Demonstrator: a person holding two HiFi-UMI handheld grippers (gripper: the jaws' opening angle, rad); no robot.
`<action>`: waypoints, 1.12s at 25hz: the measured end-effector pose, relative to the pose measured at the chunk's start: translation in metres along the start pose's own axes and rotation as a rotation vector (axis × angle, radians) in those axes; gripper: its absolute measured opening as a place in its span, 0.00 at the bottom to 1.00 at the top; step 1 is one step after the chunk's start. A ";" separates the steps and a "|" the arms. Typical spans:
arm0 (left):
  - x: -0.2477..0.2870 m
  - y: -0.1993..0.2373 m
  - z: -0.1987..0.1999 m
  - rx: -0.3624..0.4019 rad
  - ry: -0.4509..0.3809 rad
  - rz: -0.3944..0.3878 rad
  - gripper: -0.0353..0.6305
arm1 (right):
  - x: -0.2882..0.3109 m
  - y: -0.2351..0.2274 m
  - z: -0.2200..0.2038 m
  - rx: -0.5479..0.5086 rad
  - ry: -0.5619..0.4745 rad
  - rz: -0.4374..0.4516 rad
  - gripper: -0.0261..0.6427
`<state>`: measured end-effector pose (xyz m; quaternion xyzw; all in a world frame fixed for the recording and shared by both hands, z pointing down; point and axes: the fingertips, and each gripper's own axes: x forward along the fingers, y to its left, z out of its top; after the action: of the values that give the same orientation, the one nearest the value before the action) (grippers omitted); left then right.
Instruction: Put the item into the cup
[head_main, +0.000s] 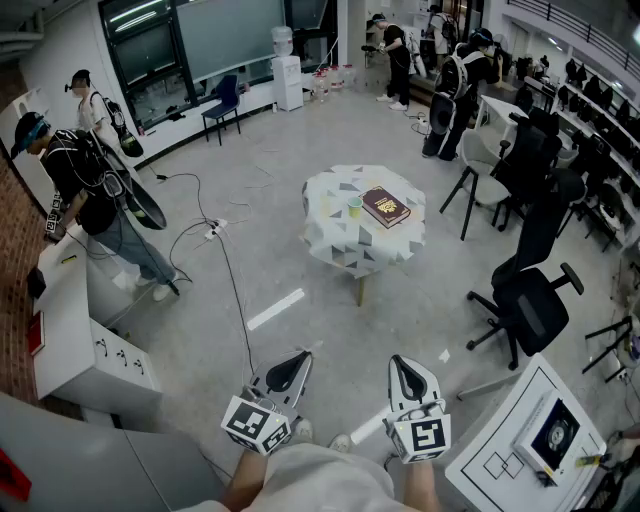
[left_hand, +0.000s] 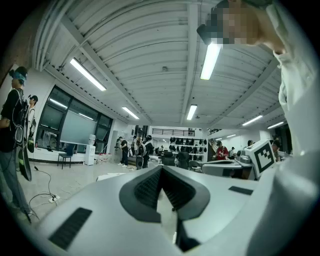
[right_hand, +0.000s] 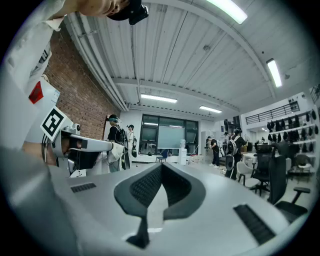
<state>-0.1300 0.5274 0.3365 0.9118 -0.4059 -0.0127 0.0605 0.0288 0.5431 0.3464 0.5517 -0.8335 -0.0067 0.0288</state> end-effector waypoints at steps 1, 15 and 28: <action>0.001 -0.002 -0.001 0.002 0.001 0.001 0.07 | 0.000 -0.002 0.000 0.008 -0.005 -0.003 0.05; 0.040 0.019 -0.006 0.038 0.006 0.002 0.07 | 0.037 -0.016 -0.007 0.013 0.003 -0.006 0.05; 0.107 0.101 0.008 0.040 -0.011 -0.056 0.07 | 0.134 -0.034 -0.003 -0.020 0.029 -0.053 0.05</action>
<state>-0.1337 0.3807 0.3438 0.9237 -0.3808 -0.0112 0.0397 0.0083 0.4067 0.3531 0.5734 -0.8179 -0.0076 0.0462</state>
